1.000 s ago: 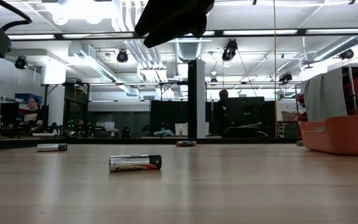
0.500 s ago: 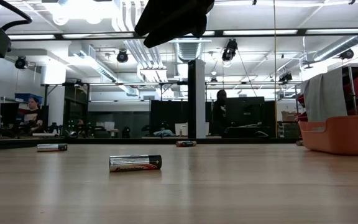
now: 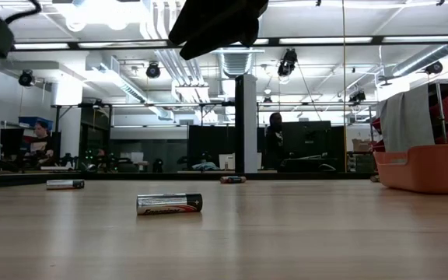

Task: Sort batteries
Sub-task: Put the black battery into the orange bin

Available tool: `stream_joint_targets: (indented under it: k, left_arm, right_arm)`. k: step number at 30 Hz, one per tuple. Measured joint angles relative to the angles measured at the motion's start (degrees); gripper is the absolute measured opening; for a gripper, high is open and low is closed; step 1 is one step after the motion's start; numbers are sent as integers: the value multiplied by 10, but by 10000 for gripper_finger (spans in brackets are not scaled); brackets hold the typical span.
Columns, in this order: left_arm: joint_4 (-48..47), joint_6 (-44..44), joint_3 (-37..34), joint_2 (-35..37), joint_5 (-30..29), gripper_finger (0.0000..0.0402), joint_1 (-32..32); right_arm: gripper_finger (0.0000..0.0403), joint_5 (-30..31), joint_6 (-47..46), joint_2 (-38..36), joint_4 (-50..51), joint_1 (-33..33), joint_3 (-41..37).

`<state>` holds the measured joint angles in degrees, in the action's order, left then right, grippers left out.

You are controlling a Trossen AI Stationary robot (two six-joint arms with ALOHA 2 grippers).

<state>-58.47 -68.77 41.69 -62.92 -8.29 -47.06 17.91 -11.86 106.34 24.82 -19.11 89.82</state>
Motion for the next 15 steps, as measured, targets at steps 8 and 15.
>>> stream_joint_targets:
  k: [8, 15]
  left_arm:
    - [-8, 68, 66, -1, -105, 78, 0]
    - [-6, 153, 124, -2, -255, 78, 0]
  right_arm:
    - [192, 0, 15, -1, 2, 0, 0]
    - [192, 0, 30, -17, 9, 5, -1]
